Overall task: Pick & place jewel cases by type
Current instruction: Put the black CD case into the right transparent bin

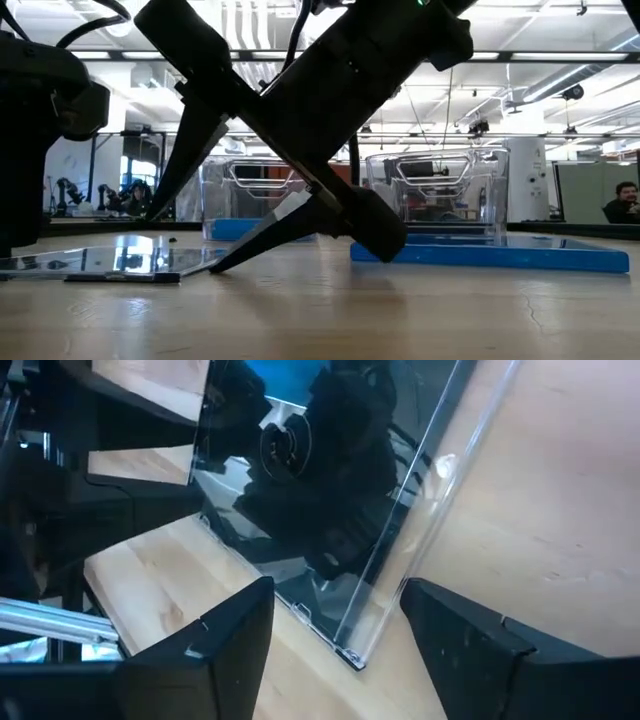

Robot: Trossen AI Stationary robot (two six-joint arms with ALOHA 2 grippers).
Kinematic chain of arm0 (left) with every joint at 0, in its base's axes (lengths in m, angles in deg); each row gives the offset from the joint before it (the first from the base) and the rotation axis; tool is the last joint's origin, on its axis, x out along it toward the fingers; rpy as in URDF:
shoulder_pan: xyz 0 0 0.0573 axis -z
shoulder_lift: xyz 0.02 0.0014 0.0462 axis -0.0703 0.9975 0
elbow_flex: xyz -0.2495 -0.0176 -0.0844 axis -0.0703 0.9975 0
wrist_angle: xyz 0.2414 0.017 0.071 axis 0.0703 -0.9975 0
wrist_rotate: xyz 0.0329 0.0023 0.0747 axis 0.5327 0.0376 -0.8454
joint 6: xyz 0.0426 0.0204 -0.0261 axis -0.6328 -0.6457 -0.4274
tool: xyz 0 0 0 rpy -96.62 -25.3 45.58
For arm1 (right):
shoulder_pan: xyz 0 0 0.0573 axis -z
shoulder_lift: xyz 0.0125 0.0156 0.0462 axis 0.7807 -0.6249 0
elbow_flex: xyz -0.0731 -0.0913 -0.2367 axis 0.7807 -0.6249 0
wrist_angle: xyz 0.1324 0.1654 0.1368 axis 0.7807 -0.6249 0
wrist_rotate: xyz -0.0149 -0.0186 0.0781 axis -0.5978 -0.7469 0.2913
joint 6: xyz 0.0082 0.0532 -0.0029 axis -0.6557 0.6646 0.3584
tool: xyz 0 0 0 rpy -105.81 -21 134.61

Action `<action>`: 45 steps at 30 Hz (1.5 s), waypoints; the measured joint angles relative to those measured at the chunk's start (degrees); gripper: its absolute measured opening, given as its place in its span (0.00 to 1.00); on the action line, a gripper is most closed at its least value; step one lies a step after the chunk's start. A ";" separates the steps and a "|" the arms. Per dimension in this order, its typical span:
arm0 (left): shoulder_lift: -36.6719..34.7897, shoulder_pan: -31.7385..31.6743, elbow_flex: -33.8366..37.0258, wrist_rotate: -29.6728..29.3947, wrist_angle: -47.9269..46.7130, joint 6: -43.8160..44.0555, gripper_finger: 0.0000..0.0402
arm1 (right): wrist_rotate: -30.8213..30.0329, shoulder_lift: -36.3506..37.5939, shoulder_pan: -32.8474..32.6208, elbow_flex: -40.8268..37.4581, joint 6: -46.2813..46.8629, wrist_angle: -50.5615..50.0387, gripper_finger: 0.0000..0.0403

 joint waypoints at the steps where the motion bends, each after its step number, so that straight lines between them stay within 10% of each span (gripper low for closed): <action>1: 0.02 0.02 0.00 0.02 0.09 0.06 0.53 | 0.22 -0.23 0.02 -0.02 0.21 -0.26 0.57; 45: 0.33 8.22 -0.98 -3.06 6.82 11.63 0.53 | -0.47 6.35 -0.71 -0.44 -17.56 17.31 0.57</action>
